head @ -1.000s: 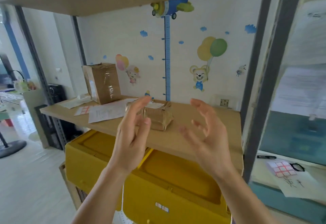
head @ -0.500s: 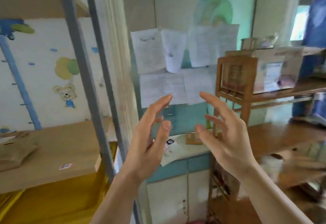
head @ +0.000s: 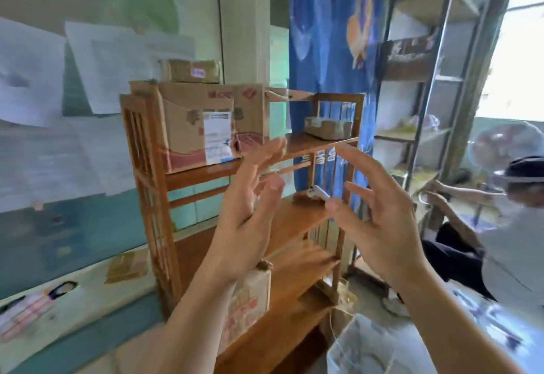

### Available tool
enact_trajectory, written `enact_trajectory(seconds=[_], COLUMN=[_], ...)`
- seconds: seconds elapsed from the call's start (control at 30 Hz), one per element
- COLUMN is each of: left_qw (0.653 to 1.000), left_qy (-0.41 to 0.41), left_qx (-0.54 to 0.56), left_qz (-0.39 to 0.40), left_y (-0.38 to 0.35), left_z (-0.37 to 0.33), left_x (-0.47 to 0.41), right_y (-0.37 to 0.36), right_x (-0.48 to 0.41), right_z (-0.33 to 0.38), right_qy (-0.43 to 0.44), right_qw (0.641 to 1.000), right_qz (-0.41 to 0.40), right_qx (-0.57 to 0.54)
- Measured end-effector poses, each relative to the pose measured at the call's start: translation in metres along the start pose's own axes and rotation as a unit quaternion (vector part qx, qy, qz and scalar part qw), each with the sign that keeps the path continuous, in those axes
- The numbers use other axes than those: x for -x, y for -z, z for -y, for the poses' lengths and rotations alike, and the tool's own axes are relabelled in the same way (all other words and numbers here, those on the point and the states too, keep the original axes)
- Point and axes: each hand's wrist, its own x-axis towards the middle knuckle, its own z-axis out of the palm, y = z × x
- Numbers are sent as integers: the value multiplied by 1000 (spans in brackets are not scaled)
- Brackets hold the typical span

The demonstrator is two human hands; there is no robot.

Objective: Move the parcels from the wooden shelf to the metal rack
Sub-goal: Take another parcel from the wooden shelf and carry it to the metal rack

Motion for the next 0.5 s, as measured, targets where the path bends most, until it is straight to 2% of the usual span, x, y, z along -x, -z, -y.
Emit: enact_trajectory(seconds=[0.23,0.5], left_qw=[999,993], left_qy=[18,101], left_qx=[6,-20], left_qz=[29,50], left_y=[-88,-154], left_z=[68,213], left_x=[-96,-209], right_y=[42,29], right_x=[-77,-189], right_z=[-102,-258], right_qy=[-38,-92], right_qw=[998,993], right_qz=[-15,-43], right_qx=[43,57])
